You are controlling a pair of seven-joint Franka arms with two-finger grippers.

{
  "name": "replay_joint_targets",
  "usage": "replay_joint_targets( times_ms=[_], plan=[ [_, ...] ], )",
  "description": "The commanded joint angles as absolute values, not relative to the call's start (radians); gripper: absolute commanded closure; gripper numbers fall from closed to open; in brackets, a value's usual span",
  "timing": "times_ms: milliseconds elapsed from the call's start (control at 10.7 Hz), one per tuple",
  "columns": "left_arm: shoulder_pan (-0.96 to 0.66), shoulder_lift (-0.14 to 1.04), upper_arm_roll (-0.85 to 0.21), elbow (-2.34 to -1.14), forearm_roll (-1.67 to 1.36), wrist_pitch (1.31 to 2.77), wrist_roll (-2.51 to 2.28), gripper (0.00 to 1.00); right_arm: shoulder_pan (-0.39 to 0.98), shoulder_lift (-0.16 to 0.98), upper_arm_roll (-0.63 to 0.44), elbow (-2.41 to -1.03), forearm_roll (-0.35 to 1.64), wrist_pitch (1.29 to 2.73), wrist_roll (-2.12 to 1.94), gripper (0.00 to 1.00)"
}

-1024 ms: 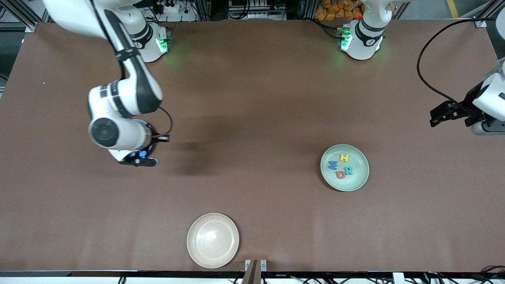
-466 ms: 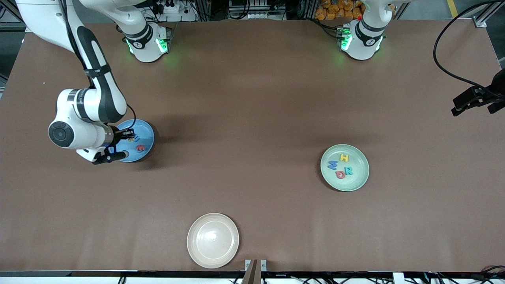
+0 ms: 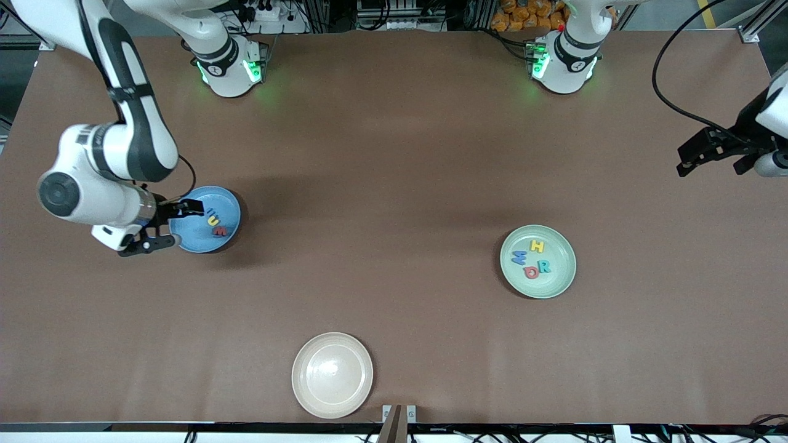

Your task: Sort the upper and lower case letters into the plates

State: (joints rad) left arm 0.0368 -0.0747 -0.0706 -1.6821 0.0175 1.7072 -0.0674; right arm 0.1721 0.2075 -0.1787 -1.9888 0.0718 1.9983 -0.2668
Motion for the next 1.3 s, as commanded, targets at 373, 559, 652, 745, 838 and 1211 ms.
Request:
replay_joint_targets(
  times_ms=[373, 559, 652, 745, 838, 1211],
  plan=[
    [0.035, -0.095, -0.058, -1.678, 0.015, 1.66, -0.063, 0.0, 0.101, 0.025, -0.143, -1.77, 0.152, 1.83, -0.342, 0.0],
    [0.037, -0.097, -0.06, -1.678, 0.015, 1.645, -0.061, 0.0, 0.095, -0.038, -0.143, -1.76, 0.143, 1.804, -0.231, 0.0],
    [0.037, -0.097, -0.06, -1.678, 0.015, 1.641, -0.061, 0.0, 0.092, -0.043, -0.143, -1.712, 0.138, 1.757, -0.188, 0.0],
    [0.037, -0.097, -0.06, -1.678, 0.015, 1.643, -0.06, 0.0, 0.092, -0.035, -0.141, -1.663, 0.108, 1.706, -0.172, 0.0],
    [0.037, -0.095, -0.06, -1.678, 0.015, 1.643, -0.051, 0.0, 0.092, -0.035, -0.141, -1.639, 0.072, 1.689, -0.131, 0.0],
    [0.025, -0.08, -0.081, -1.678, -0.066, 1.651, -0.034, 0.0, 0.055, -0.031, -0.039, -1.594, -0.086, 1.623, -0.037, 0.0]
  ],
)
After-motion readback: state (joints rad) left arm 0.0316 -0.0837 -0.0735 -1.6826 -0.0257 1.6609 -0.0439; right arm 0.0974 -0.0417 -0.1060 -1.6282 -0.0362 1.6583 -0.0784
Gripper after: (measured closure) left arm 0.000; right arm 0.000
